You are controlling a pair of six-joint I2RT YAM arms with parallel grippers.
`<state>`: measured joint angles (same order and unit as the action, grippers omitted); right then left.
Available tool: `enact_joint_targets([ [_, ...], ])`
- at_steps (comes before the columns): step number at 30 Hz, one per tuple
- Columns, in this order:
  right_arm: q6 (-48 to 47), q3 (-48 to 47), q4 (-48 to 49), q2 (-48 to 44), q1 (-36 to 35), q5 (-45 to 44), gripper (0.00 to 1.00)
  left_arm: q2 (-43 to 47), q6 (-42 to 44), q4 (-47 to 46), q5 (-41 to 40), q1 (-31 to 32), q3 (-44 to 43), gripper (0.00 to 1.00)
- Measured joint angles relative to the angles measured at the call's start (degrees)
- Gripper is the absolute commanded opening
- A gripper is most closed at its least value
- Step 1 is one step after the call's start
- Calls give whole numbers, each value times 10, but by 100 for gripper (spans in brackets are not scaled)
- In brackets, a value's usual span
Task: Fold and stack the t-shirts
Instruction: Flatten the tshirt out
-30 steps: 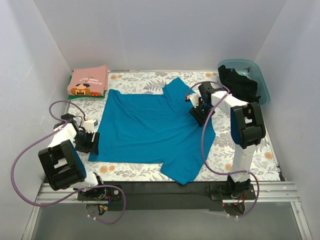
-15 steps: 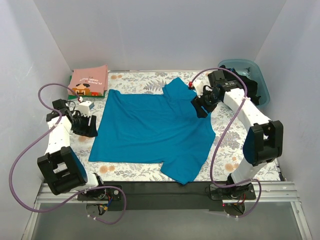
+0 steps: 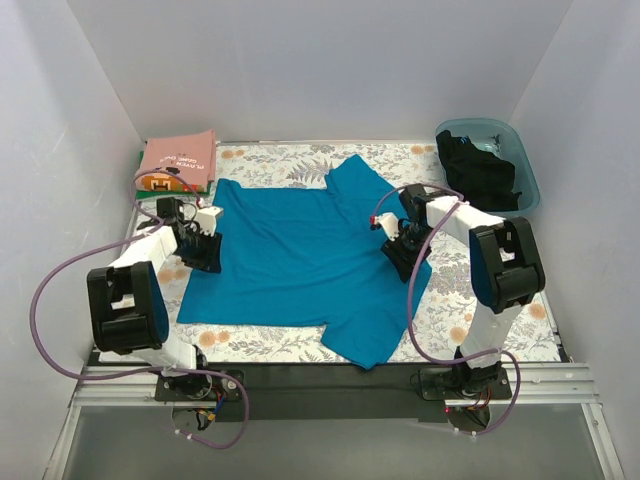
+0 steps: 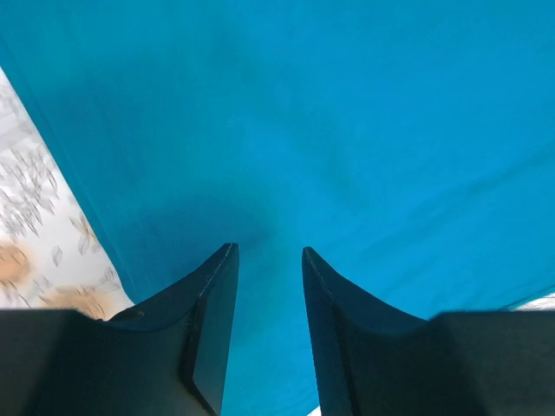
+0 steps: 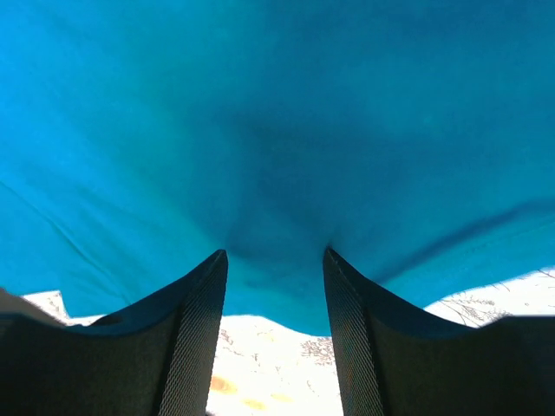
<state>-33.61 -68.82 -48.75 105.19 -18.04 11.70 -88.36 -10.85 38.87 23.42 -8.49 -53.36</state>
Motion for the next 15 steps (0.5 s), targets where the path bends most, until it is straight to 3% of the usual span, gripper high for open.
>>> enact_joint_targets([
  [4,-10,26,17,-19,-2,-22,54,8,4,-7,-48,-3,54,33],
  [10,-40,108,38,-88,-6,-56,53,112,33,33,-94,-4,135,32],
  [15,-71,148,-15,-127,-14,-51,65,162,53,109,-98,-4,156,34],
])
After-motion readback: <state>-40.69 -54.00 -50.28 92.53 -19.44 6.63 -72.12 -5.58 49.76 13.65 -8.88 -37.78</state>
